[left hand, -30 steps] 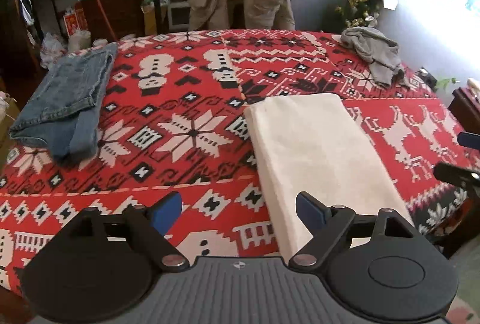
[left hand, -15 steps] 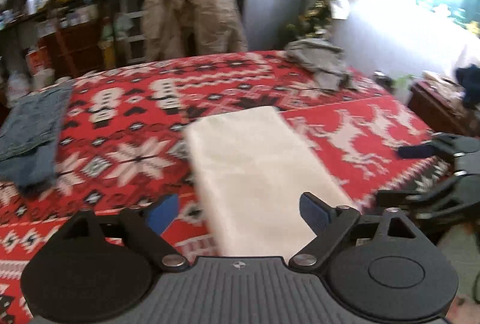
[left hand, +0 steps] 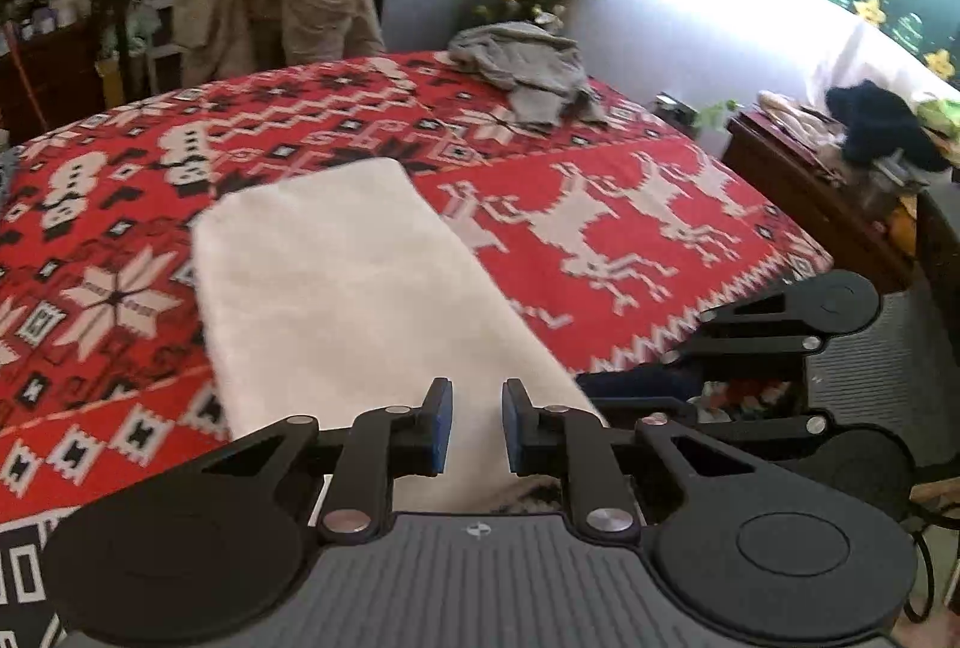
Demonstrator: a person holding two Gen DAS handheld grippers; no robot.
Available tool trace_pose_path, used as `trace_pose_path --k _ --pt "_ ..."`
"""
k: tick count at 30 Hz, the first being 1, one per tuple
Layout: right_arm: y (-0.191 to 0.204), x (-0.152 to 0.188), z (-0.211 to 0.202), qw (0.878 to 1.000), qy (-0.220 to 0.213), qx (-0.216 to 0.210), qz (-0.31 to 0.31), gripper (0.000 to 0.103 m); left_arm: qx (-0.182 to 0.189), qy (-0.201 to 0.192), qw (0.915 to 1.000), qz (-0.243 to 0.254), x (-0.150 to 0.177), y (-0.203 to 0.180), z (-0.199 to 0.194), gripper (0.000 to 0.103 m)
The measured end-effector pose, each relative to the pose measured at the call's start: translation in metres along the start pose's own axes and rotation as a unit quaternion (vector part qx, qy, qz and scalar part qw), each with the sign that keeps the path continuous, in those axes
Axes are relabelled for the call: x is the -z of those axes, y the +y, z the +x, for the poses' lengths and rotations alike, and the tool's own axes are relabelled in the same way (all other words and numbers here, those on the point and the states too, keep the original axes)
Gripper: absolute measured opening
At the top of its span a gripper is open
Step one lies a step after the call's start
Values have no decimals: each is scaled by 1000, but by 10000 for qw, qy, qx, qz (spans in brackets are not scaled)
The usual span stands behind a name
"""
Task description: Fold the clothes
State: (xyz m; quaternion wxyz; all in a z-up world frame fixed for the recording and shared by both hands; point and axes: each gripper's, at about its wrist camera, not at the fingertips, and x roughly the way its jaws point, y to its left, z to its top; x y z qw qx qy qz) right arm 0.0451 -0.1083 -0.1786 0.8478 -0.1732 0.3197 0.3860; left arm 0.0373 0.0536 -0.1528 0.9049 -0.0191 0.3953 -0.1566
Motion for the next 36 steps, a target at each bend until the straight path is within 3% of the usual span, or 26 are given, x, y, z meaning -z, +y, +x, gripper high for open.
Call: trace_pose_path --k 1,7,13,15,20,27,33,36 --pt "3 0 -2 10000 4 -49 -26 6 28 23 10000 5 2 -1 0 18" --pt "-2 7 -11 9995 75 -298 113 6 101 53 9999 -80 5 -1 -2 18" --pt "-14 12 -7 9988 78 -52 476 8 94 29 9998 -162 3 3 -4 18" --pt "-11 9 -7 9989 35 -163 431 11 120 52 9998 -163 4 2 -4 18" --pt "0 5 -12 9995 87 -246 155 8 170 38 9997 -177 4 1 -9 18" --pt "-13 -7 -12 9990 -189 -1 407 14 168 9 9996 -228 -2 -1 -2 18" --pt "2 -6 -16 9998 -99 -143 -56 10 282 88 9994 -159 3 -6 -6 18" --pt "-2 -7 -16 9999 -87 -95 -101 13 199 42 9996 -170 -3 -4 -4 18"
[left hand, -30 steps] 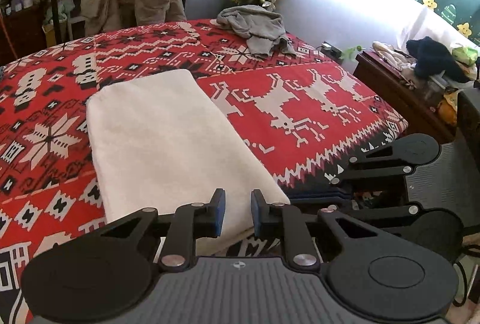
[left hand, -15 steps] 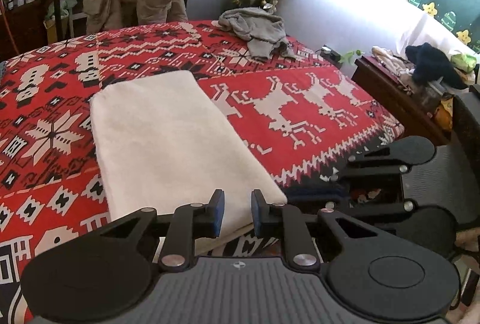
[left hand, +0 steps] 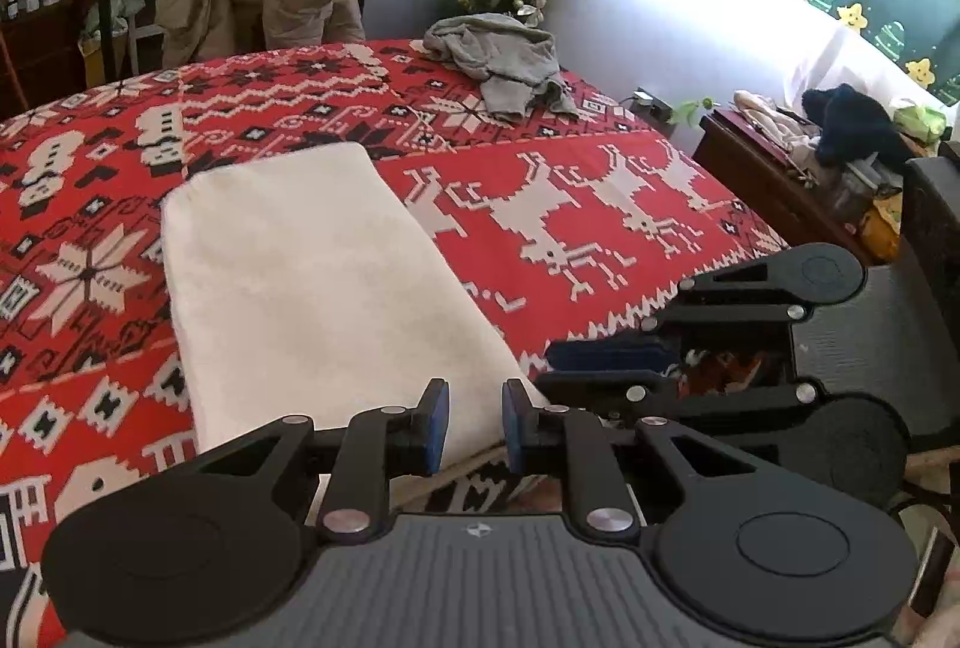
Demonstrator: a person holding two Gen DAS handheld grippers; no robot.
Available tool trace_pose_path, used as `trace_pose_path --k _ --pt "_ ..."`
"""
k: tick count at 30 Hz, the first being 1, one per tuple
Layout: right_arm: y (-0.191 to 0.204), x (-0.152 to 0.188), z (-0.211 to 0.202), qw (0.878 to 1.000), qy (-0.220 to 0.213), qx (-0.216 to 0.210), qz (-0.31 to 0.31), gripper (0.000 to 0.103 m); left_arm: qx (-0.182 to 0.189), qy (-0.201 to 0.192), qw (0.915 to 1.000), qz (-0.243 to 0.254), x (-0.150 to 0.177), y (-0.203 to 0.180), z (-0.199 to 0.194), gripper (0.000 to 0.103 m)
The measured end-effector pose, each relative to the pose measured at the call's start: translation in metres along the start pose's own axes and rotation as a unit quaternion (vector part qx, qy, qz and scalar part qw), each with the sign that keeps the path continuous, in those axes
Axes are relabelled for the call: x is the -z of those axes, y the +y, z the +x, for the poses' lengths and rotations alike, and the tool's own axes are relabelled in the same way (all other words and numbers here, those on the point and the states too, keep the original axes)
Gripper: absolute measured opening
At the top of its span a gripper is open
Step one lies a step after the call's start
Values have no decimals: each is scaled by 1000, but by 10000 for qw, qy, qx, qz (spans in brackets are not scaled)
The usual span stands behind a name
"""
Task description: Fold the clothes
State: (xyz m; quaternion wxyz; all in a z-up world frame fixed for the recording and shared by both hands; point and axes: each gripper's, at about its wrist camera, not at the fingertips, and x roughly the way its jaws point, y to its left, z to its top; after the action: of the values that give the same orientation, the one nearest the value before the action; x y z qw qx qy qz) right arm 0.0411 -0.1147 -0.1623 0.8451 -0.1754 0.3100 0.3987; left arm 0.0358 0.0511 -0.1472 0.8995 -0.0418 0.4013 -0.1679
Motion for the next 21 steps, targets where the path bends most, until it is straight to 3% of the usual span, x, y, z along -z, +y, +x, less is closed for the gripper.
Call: trace_pose_path --k 8,14,17,21 --pt "-15 -14 22 9993 -69 221 288 14 -113 51 9995 -278 -8 10 13 17" --pt "-1 5 -1 9997 117 -206 43 13 278 215 9983 -460 -2 12 -3 17" --pt "-14 4 -4 9991 104 -273 322 14 144 63 9990 -408 -15 17 -4 18" --pt "-37 -14 15 9986 -85 86 522 16 -191 -118 9989 -421 -40 30 11 18"
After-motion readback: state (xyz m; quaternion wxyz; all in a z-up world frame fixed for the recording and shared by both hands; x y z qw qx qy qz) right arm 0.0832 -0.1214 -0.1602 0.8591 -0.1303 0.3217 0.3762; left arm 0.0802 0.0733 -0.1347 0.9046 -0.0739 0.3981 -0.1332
